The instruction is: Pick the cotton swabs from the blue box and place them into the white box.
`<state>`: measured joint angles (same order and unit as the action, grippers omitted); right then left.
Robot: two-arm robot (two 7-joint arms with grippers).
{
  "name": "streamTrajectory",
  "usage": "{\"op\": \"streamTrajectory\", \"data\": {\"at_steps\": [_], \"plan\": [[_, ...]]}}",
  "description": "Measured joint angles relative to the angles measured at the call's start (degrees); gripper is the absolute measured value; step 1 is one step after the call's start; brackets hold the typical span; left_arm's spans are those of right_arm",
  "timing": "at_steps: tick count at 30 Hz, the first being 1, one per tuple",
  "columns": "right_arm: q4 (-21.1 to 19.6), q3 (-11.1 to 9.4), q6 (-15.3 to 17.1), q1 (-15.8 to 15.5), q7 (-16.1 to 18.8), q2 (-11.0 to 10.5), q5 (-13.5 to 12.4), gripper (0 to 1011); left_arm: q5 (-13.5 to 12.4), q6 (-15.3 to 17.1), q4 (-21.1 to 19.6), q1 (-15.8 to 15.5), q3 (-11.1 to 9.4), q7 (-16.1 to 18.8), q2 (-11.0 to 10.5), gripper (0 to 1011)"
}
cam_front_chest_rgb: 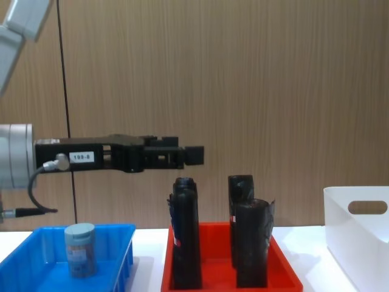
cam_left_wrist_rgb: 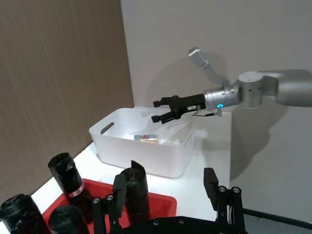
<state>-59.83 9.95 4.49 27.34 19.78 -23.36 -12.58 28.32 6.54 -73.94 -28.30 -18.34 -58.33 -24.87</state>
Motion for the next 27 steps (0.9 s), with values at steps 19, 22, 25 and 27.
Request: {"op": "streamTrajectory", "data": {"at_steps": [19,22,25,27], "plan": [[-14.3,1.1,-0.9,-9.7,-5.5,1.4,-1.4,1001,-4.1,-1.5,-4.7,3.6,-1.9,14.1,0.7,1004],[-16.6,1.2,-1.1,-11.3,-6.4,1.7,-1.6,1002,-4.8,-1.7,-5.5,4.2,-2.2,16.5,0.9,1004],[-18.2,1.3,-1.2,-12.4,-7.0,1.8,-1.7,1002,-5.5,-1.9,-6.2,4.8,-2.5,18.7,1.0,1004],[-20.0,1.5,-1.3,-13.6,-7.7,2.0,-2.0,1002,-6.0,-2.1,-6.8,5.2,-2.7,20.5,1.1,1004]]}}
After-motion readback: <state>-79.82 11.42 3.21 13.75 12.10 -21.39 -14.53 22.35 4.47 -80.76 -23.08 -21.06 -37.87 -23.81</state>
